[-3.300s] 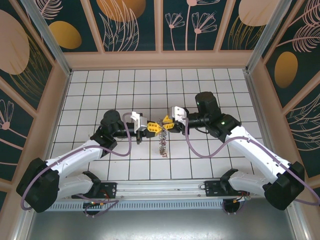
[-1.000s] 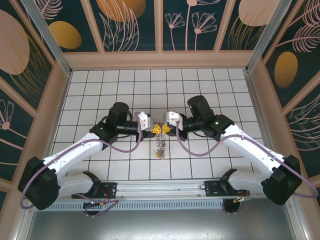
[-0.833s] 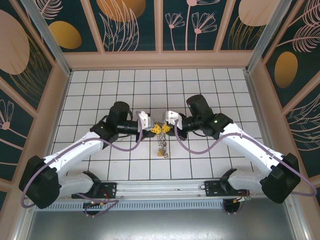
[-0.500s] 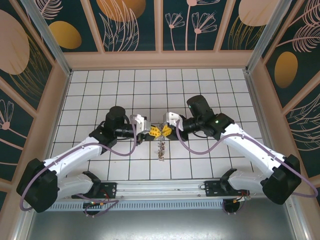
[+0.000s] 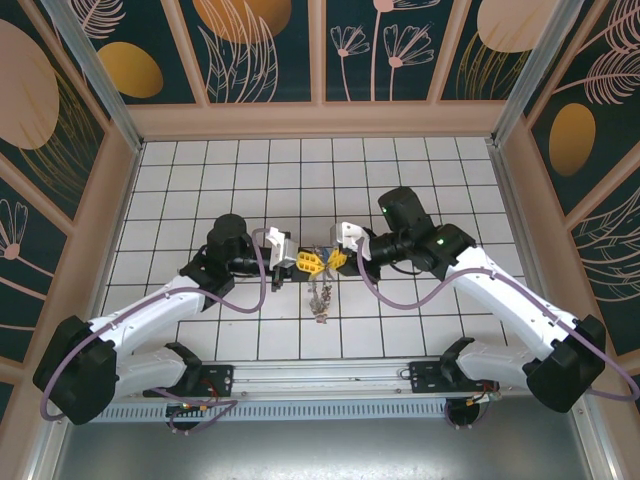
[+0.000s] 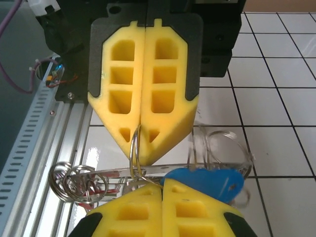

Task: Put the keys on the keyring

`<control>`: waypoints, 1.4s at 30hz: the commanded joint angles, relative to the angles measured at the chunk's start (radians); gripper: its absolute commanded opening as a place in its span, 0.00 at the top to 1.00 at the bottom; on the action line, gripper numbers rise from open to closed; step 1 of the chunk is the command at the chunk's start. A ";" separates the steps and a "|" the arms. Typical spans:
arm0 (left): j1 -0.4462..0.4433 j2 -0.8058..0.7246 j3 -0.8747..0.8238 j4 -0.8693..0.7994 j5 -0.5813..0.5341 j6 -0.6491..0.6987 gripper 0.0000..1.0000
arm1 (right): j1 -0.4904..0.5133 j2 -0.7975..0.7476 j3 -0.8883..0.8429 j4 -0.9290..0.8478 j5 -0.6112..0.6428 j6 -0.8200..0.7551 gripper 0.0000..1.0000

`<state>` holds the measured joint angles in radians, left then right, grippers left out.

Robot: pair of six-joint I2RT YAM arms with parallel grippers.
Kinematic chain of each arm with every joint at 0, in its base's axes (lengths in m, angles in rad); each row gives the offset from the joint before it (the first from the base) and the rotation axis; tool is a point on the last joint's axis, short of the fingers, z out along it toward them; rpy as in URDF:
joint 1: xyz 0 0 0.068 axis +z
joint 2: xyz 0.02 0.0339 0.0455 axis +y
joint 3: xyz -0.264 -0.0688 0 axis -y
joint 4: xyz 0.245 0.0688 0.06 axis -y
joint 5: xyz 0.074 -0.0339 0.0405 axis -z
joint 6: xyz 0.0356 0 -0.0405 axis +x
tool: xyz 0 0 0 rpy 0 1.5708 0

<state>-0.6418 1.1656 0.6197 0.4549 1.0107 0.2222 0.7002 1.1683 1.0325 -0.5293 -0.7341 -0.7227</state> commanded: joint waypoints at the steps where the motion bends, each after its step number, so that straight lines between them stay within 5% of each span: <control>1: -0.006 0.001 0.024 0.067 0.025 0.010 1.00 | 0.027 0.031 0.023 0.029 -0.021 0.014 1.00; 10: -0.006 0.020 0.015 0.151 -0.012 -0.032 1.00 | 0.059 0.063 0.025 0.111 -0.033 0.054 1.00; 14: -0.006 0.019 -0.005 0.201 -0.016 -0.061 1.00 | 0.041 0.017 0.007 0.090 -0.010 0.032 0.90; 20: -0.006 0.008 -0.018 0.189 -0.005 -0.054 1.00 | 0.024 -0.091 -0.026 0.055 0.002 -0.023 0.88; 23: -0.006 0.004 -0.018 0.179 -0.001 -0.050 1.00 | 0.024 -0.124 -0.041 0.061 0.009 -0.024 0.75; 30: -0.006 0.023 0.037 0.098 0.027 -0.057 1.00 | 0.024 -0.073 0.014 0.011 -0.042 -0.044 0.73; 37: -0.006 -0.010 0.036 0.145 0.023 -0.116 1.00 | 0.024 -0.033 0.025 0.019 -0.005 -0.045 0.76; 40: -0.006 -0.016 0.025 0.193 0.010 -0.161 1.00 | 0.022 -0.034 0.027 0.030 -0.046 -0.043 0.96; 42: -0.006 -0.017 0.021 0.199 0.008 -0.172 1.00 | 0.022 -0.036 0.026 0.041 -0.058 -0.036 1.00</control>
<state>-0.6418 1.1786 0.6132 0.5442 1.0035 0.1009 0.7151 1.1339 1.0351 -0.5053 -0.7418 -0.7498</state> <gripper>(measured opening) 0.066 0.050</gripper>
